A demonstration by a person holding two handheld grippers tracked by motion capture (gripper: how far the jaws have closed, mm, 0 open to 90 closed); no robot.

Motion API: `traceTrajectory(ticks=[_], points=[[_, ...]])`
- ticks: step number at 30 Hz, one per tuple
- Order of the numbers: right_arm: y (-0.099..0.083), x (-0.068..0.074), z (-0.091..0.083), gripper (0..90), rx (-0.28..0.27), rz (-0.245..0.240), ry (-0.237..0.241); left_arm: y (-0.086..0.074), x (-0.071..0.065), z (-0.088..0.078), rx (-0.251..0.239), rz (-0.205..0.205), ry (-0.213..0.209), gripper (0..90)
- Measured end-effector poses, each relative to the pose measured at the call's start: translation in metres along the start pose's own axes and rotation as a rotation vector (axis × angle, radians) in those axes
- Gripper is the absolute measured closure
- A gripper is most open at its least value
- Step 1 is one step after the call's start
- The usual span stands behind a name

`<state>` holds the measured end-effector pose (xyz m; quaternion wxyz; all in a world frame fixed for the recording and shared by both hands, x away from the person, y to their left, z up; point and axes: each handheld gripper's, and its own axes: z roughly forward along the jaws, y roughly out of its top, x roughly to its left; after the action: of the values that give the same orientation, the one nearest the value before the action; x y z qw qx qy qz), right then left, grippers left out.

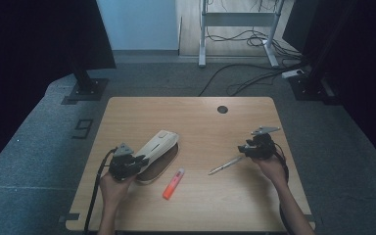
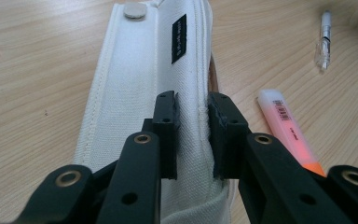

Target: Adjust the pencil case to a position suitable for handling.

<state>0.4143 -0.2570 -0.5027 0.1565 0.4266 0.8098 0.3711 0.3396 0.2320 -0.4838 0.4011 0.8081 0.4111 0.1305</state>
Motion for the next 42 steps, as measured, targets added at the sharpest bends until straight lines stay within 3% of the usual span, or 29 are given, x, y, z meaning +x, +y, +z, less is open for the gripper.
traceTrajectory(ticks=[11,42], points=[[0.012,0.027,0.006,46.7,-0.016,-0.05,0.064,0.0,0.001,-0.002,-0.02,-0.026,-0.014,74.9],[0.044,0.094,0.041,46.7,-0.036,-0.154,0.199,0.0,0.002,-0.005,-0.031,-0.03,-0.034,75.1]])
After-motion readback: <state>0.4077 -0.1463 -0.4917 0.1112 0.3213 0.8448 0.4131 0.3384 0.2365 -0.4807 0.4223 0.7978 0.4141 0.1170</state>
